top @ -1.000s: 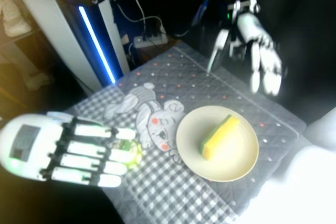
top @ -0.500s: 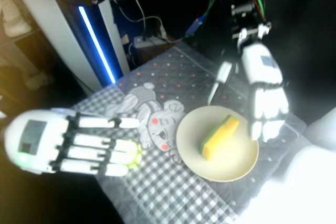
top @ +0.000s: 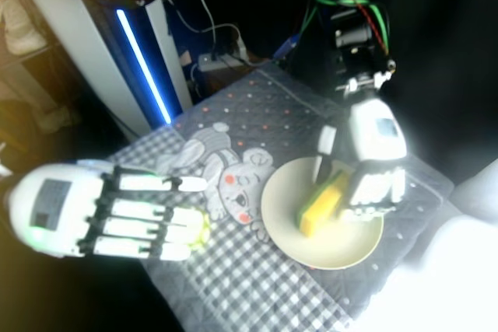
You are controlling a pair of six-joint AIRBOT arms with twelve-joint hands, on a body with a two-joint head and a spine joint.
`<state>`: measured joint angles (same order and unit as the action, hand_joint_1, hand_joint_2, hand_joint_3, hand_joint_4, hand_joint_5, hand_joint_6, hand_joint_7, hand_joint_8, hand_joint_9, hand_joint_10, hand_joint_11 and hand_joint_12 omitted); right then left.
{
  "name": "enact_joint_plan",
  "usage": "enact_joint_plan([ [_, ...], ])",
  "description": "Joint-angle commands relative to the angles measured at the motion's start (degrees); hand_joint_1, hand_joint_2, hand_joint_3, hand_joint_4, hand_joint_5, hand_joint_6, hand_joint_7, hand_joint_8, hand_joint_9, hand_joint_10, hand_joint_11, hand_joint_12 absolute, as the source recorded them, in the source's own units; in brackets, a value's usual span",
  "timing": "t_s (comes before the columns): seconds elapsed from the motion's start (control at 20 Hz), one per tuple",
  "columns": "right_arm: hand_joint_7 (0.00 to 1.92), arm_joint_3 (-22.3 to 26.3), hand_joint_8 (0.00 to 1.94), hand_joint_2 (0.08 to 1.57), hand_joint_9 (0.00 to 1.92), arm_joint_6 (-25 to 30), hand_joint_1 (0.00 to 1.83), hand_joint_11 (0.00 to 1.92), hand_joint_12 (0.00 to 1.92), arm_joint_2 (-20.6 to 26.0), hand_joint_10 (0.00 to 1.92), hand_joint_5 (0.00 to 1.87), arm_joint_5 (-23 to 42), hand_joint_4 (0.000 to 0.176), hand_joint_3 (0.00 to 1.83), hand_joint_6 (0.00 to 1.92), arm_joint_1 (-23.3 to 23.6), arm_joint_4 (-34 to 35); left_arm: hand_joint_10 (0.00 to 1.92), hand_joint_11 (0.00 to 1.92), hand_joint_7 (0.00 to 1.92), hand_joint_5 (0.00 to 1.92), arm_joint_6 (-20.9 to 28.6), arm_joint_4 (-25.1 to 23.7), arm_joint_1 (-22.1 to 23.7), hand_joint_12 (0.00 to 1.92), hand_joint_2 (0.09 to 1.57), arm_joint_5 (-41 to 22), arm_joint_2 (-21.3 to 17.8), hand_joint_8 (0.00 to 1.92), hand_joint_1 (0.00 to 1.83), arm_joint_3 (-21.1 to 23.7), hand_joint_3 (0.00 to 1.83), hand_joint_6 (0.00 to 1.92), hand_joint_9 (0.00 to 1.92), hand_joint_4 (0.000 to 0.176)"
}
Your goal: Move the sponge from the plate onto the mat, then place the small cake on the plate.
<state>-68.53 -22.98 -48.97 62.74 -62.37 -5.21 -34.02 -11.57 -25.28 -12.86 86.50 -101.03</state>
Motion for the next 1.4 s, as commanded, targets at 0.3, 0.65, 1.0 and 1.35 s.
enact_joint_plan([
  [0.3,0.23,-0.2,0.0,1.13,0.27,1.7,0.75,0.23,0.21,0.0,0.0,0.29,6.1,0.175,0.0,0.0,0.5,2.1,0.81,1.03,1.23,1.17,0.3,0.4,2.0,0.79,1.01,-11.1,-6.4,0.53,1.41,6.0,0.0,0.4,1.26,0.0],
  [0.65,0.21,0.2,0.0,1.17,0.23,2.2,0.78,0.19,0.17,-0.1,0.0,0.31,6.0,0.137,0.01,0.0,0.5,2.4,0.26,0.93,1.32,1.31,2.9,-3.3,-6.9,1.07,0.99,-31.9,-29.5,0.56,1.3,30.2,0.0,0.24,1.33,0.0],
  [1.0,0.25,-0.3,0.0,1.19,0.29,2.2,0.77,0.33,0.16,-0.1,0.0,0.35,6.0,0.105,0.0,0.0,0.5,2.6,1.37,1.26,1.18,1.39,8.9,-4.4,-17.0,1.62,0.98,-33.6,-29.1,1.21,1.23,33.8,0.0,0.21,1.28,0.0],
  [1.35,0.27,-0.9,0.0,1.18,0.29,2.2,0.94,0.31,0.16,0.2,0.0,0.36,5.9,0.093,0.0,0.0,0.5,2.9,0.37,0.69,0.91,0.85,8.9,-4.9,-19.8,1.02,0.89,-29.0,-27.1,0.14,1.15,33.1,0.0,0.0,0.9,0.0],
])
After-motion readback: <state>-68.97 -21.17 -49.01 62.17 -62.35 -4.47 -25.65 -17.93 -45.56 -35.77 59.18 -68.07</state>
